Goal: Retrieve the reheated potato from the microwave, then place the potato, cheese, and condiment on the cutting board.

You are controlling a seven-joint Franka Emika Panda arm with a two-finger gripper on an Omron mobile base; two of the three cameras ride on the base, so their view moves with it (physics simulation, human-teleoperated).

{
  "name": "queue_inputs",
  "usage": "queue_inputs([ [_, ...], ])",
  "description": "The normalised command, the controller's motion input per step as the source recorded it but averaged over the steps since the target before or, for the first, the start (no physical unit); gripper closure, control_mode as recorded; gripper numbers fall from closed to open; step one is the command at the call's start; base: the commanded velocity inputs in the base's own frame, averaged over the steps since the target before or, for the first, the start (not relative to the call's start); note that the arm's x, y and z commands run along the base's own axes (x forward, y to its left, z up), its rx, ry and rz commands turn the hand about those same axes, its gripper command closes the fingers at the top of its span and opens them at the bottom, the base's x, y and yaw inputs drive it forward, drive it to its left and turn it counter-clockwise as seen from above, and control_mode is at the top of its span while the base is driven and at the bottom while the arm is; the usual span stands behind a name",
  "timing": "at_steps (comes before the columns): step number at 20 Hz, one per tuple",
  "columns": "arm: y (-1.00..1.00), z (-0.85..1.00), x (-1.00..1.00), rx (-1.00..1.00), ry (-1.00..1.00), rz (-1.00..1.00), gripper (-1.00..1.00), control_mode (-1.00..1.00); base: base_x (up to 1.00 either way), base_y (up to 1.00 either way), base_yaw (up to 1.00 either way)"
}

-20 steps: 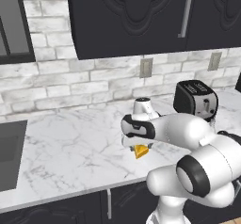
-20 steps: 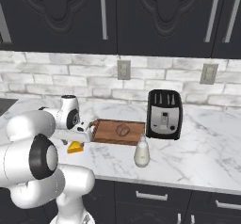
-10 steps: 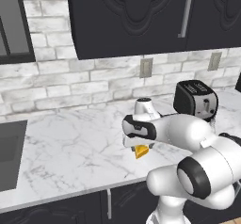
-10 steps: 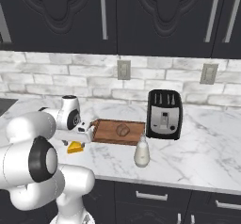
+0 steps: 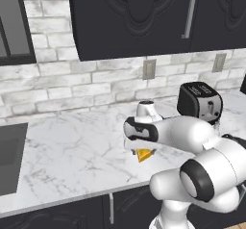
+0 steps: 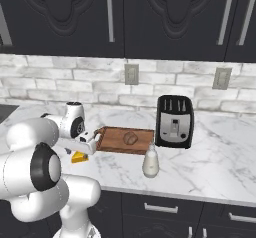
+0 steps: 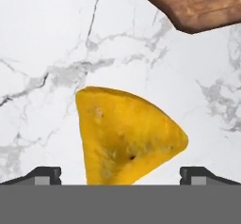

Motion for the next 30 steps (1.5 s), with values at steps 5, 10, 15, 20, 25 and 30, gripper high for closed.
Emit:
queue_inputs([
  [5,0.09,-0.14,0.07,0.00,0.06,-0.24,-1.00,-1.00,0.00,0.00,0.00],
  [10,0.00,-0.25,0.17,-0.03,0.00,-0.24,-1.00,-1.00,0.00,0.00,0.00],
  [15,0.00,-0.25,0.22,-0.09,-0.04,-0.19,1.00,-1.00,0.00,0.00,0.00],
  [20,-0.01,-0.06,-0.01,-0.10,-0.07,-0.17,1.00,-1.00,0.00,0.00,0.00],
  [25,-0.23,0.20,-0.24,-0.02,-0.07,-0.12,1.00,-1.00,0.00,0.00,0.00],
  [30,-0.41,0.74,-0.14,0.00,0.00,-0.06,1.00,-1.00,0.00,0.00,0.00],
])
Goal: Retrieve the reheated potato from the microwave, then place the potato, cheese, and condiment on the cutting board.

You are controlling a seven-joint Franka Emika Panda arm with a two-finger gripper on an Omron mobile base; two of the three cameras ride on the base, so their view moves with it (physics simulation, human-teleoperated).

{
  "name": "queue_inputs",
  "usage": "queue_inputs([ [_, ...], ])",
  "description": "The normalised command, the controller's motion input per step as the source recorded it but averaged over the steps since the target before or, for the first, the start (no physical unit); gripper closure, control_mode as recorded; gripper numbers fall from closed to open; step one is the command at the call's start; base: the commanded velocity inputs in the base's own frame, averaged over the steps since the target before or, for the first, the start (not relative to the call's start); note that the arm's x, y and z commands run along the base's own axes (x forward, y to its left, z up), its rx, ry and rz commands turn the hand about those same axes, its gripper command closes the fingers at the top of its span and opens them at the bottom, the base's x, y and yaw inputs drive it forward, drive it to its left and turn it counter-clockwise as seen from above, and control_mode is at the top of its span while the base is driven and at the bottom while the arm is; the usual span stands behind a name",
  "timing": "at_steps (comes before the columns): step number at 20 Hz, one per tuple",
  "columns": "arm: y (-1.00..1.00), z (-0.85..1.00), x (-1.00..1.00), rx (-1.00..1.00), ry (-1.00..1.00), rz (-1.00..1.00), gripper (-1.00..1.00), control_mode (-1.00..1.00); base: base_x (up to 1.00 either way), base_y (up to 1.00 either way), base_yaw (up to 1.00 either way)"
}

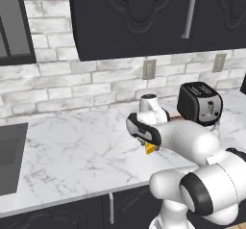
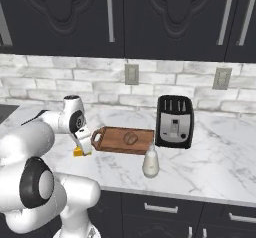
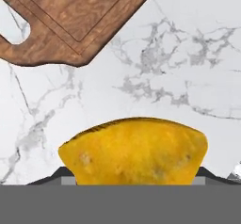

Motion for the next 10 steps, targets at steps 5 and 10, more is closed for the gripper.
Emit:
queue_inputs([
  [5,-0.41,0.24,0.30,0.00,0.00,-0.04,1.00,-1.00,0.00,0.00,0.00],
  [10,-0.21,0.00,0.66,0.00,-0.01,-0.01,1.00,-1.00,0.00,0.00,0.00],
])
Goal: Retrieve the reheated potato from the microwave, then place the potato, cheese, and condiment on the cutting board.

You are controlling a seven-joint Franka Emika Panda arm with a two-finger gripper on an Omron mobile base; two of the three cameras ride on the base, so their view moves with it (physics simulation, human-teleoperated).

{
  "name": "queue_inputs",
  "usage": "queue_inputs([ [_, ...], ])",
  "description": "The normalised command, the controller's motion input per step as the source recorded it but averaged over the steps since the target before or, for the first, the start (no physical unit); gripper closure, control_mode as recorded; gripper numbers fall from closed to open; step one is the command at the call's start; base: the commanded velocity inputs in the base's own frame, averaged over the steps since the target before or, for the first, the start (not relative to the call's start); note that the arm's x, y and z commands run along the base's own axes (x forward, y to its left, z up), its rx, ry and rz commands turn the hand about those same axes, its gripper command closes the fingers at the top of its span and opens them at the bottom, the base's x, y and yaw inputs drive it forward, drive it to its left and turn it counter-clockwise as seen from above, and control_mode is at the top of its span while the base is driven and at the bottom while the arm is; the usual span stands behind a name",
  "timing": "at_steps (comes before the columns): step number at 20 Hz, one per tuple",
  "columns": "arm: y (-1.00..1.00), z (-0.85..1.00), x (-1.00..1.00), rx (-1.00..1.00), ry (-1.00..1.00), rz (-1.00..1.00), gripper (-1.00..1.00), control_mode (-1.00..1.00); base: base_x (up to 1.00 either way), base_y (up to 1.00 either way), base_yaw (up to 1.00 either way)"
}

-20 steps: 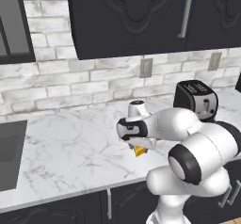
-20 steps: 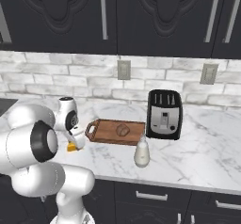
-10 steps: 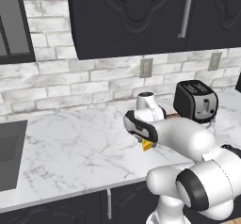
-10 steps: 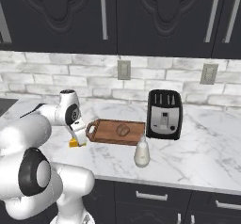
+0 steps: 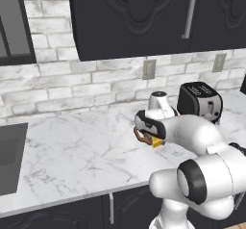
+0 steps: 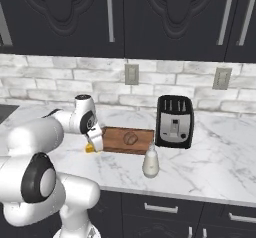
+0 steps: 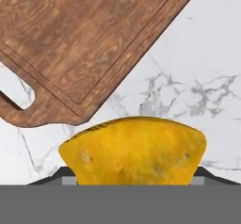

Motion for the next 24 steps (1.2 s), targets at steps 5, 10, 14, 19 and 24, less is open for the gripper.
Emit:
queue_inputs([
  [5,-0.02,0.01,0.70,0.00,0.00,0.00,1.00,-1.00,0.00,0.00,0.00],
  [10,-0.02,0.00,0.62,0.00,0.00,0.00,1.00,-1.00,0.00,0.00,0.00],
  [14,-0.14,0.00,0.55,0.00,0.00,0.00,1.00,-1.00,0.00,0.00,0.00],
  [19,-0.20,-0.01,0.25,0.00,0.00,0.00,1.00,-1.00,0.00,0.00,0.00],
  [24,-0.18,-0.11,0.03,0.00,0.00,0.00,1.00,-1.00,0.00,0.00,0.00],
])
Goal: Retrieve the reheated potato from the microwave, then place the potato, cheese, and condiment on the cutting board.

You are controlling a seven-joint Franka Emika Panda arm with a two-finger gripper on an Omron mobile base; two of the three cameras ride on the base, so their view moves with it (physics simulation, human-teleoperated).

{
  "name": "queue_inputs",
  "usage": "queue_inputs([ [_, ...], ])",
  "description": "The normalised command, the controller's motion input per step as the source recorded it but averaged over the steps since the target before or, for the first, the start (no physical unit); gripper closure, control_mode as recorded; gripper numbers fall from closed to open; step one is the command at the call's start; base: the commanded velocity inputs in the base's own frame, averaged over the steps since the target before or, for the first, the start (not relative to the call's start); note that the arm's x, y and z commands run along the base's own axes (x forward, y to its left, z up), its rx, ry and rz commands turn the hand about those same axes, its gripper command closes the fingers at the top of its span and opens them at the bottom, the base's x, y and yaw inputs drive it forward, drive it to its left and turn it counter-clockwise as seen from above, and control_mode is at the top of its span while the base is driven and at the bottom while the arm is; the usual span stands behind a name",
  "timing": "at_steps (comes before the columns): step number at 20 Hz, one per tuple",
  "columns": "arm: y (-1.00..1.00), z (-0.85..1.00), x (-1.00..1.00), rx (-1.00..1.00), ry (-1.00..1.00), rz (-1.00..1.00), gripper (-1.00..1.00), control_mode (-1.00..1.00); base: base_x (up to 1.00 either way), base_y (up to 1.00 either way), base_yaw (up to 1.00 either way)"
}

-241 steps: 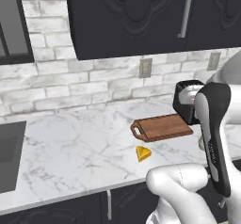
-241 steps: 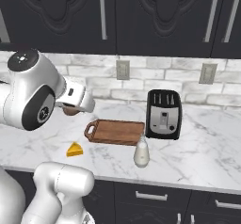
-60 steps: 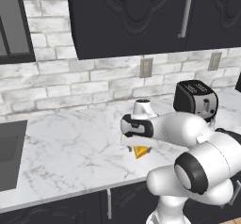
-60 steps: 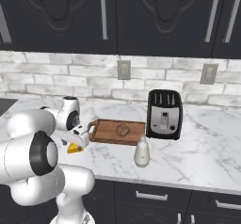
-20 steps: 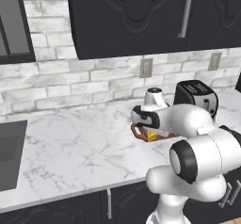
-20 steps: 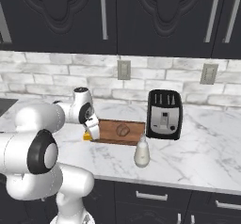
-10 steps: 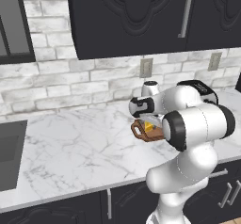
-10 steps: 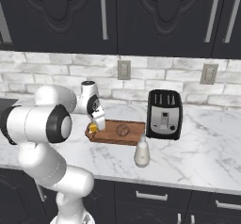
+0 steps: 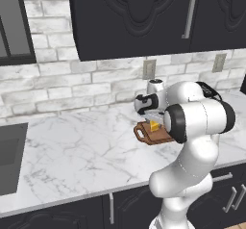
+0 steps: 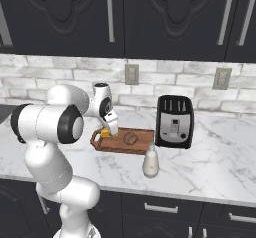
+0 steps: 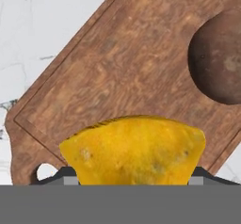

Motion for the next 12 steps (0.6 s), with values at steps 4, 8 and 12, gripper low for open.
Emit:
queue_inputs([
  [4,-0.08,-0.29,0.00,0.00,0.00,0.00,1.00,-1.00,0.00,0.00,0.00],
  [8,-0.03,-0.24,0.00,0.00,0.00,0.00,-1.00,-1.00,0.00,0.00,0.00],
  [12,-0.03,-0.04,0.00,0.00,0.00,0.00,-1.00,-1.00,0.00,0.00,0.00],
])
